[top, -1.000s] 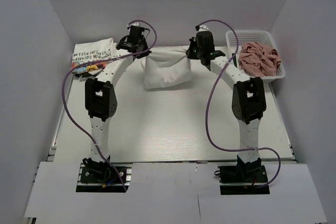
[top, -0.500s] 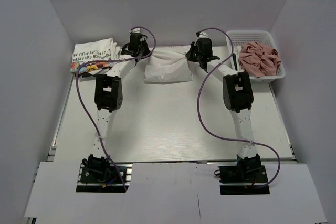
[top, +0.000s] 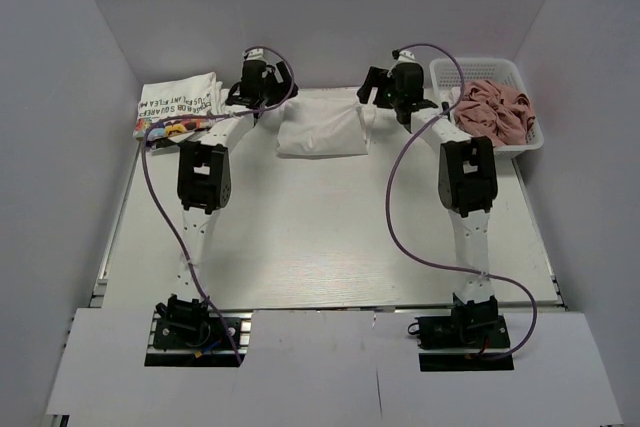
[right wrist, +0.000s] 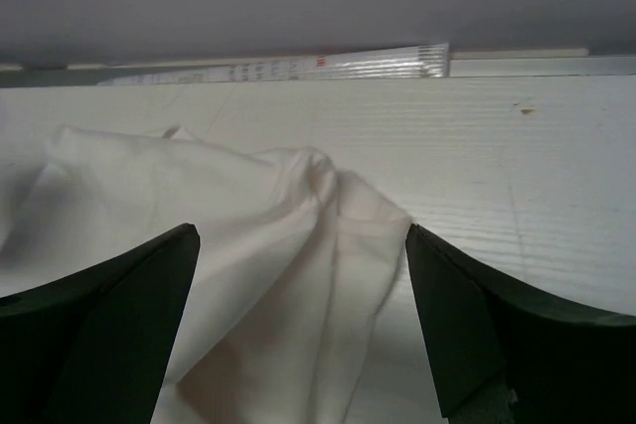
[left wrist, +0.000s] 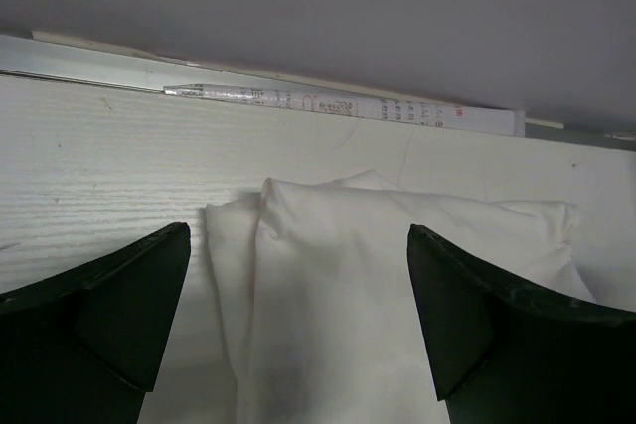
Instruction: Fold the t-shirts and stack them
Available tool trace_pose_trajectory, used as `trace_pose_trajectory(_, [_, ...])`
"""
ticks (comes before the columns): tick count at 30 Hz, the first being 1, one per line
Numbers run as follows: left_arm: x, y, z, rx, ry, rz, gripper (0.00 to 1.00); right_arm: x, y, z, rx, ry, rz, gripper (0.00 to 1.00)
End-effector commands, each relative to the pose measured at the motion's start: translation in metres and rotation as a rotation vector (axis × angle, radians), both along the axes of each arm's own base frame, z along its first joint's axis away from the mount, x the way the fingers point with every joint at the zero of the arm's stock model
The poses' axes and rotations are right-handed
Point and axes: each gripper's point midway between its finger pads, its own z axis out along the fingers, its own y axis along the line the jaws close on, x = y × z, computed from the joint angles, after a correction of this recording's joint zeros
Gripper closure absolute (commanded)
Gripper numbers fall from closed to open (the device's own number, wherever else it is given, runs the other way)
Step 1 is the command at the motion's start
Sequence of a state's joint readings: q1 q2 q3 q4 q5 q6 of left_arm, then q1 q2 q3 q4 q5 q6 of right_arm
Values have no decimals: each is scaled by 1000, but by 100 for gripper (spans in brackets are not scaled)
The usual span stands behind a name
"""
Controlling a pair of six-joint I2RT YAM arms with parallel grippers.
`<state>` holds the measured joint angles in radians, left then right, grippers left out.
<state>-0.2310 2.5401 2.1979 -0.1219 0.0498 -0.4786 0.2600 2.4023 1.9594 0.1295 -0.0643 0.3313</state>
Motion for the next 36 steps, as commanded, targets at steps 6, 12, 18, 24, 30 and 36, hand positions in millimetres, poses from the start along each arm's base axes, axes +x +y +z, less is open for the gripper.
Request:
trace_pose_trajectory(6, [-38,-41,98,-97,-120,-168,0,-79,73,116,200,-97,327,10])
trace_pose_trajectory(12, [-61,-69,37,-153,41,-217,0,-84,97,80,311,17,309,10])
trace_pose_trajectory(18, [-79,-73,-14,-129,173,-187,0,-75,99,20,404,184,188,10])
trace_pose_trajectory(24, [-115,-62,-45,-81,280,-166,0,-151,33,-94,305,475,-78,10])
trace_pose_trajectory(30, [-187,-65,-71,-46,426,-225,0,-238,13,-124,215,626,-48,10])
trace_pose_trajectory(36, [-285,-66,-74,-5,511,-293,0,-325,6,-111,148,620,56,10])
